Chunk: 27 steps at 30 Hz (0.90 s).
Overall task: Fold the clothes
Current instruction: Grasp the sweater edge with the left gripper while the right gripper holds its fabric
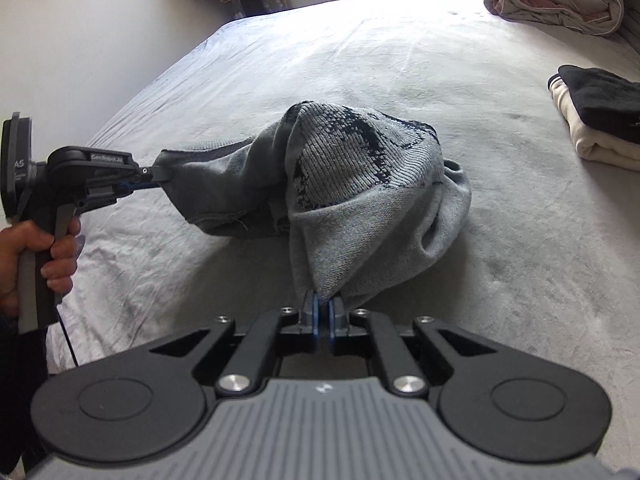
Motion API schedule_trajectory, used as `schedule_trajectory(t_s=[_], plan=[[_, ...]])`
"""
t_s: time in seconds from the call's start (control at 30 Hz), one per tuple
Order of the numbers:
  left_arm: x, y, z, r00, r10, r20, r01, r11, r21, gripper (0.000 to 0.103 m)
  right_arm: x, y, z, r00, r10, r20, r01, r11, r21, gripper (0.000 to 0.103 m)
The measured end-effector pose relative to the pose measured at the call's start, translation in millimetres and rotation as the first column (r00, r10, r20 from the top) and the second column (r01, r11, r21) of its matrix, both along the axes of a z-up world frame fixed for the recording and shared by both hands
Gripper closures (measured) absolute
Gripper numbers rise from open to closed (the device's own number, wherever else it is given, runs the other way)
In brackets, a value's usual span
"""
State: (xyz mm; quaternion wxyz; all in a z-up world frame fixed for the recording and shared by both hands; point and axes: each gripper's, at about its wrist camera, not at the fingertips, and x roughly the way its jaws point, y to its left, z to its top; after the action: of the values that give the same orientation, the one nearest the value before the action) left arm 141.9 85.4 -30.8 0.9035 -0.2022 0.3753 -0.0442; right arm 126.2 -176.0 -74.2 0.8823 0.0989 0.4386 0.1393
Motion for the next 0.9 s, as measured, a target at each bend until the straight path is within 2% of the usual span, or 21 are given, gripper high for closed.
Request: schedule_trajectory(t_s=[0.23,0.43,0.6,0.73,0.9], plan=[[-14,27,18,1.000,0.019,-0.003,-0.019,0.999,0.030,0.098,-36,5,15,0.997,0.074,-0.036,-0.073,0.996,0.046,0.097],[-31,42,19,1.000,0.009,-0.029,-0.008,0.999,0.050,0.098,-63,16,11,0.989,0.123,-0.076,-0.120,0.992,0.038,0.097],[-46,61,4,0.996,0.031,-0.082,-0.027,0.999,0.046,0.098,-75,21,-1,0.983,0.139,-0.118,-0.136,0.990,0.032,0.097],[-51,73,-18,0.988,0.054,-0.144,-0.049,0.998,0.035,0.098,-76,21,-13,0.978,0.141,-0.154,-0.140,0.990,0.016,0.096],[-53,78,-41,0.977,0.073,-0.199,-0.069,0.997,0.024,0.098,-71,27,-18,0.976,0.145,-0.161,-0.157,0.985,-0.066,0.087]])
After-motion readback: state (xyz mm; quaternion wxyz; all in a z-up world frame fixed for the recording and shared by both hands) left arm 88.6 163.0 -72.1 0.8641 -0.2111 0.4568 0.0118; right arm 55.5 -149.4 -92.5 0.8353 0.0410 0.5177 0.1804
